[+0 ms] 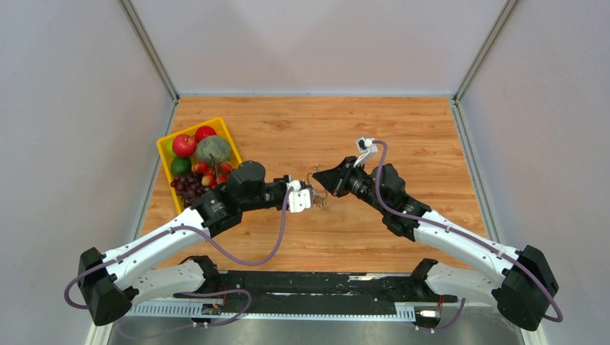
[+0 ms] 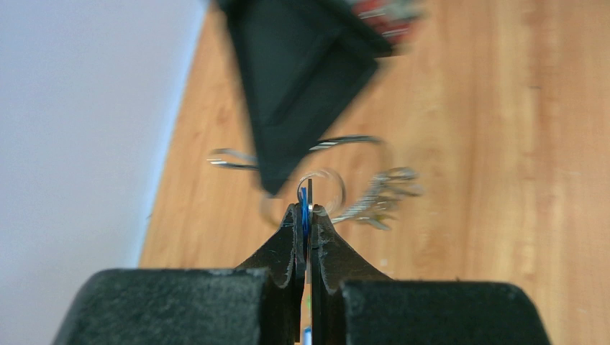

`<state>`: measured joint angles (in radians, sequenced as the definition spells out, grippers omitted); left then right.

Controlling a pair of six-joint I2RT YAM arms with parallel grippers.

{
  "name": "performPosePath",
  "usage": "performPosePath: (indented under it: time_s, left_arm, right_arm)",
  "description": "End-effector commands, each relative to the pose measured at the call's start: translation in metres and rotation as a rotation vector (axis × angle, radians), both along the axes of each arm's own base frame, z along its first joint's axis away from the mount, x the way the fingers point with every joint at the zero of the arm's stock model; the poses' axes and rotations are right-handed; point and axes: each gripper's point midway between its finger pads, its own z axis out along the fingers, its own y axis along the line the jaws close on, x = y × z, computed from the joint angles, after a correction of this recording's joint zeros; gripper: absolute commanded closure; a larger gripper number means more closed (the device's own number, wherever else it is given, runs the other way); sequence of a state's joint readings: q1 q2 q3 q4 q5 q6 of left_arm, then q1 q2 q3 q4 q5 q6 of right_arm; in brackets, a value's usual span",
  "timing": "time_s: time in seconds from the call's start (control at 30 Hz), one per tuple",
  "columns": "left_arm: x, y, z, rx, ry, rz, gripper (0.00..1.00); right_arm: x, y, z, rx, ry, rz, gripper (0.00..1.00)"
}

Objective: Remove the keys from the keyring

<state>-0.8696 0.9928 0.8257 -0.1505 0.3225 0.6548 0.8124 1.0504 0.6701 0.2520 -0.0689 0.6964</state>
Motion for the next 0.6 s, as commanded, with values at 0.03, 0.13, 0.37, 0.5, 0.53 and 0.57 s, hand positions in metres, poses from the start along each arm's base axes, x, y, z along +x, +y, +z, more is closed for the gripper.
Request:
performPosePath:
  time_s: [0.03, 0.13, 0.37, 0.5, 0.53, 0.57]
  left_arm:
    - [-0.054, -0.023, -0.005, 0.027, 0.117, -0.282, 1.0]
    - [-0.06, -0.025, -0.009, 0.04, 0.158, -0.312, 1.0]
    - [0.03, -0.001, -0.003, -0.239, 0.582, 0.262, 1.0]
    - [0.079, 0.038, -0.049, -0.297, 0.764, 0.623, 0.96]
    - [0.089, 0.05, -0.06, -0.299, 0.771, 0.699, 0.94]
    - [0.095, 0.055, -0.073, -0.289, 0.797, 0.752, 0.9]
  right_arm:
    - [0.028, -0.019, 0.031, 0.019, -0.091, -0.158, 1.0]
    - [0.028, -0.023, 0.033, 0.007, -0.109, -0.169, 1.0]
    - [0.035, -0.061, 0.023, -0.132, -0.189, -0.311, 1.0]
    - [0.033, -0.086, 0.029, -0.174, -0.243, -0.386, 1.0]
    - [0.032, -0.09, 0.03, -0.182, -0.251, -0.392, 1.0]
    - [0.031, -0.093, 0.033, -0.187, -0.258, -0.397, 1.0]
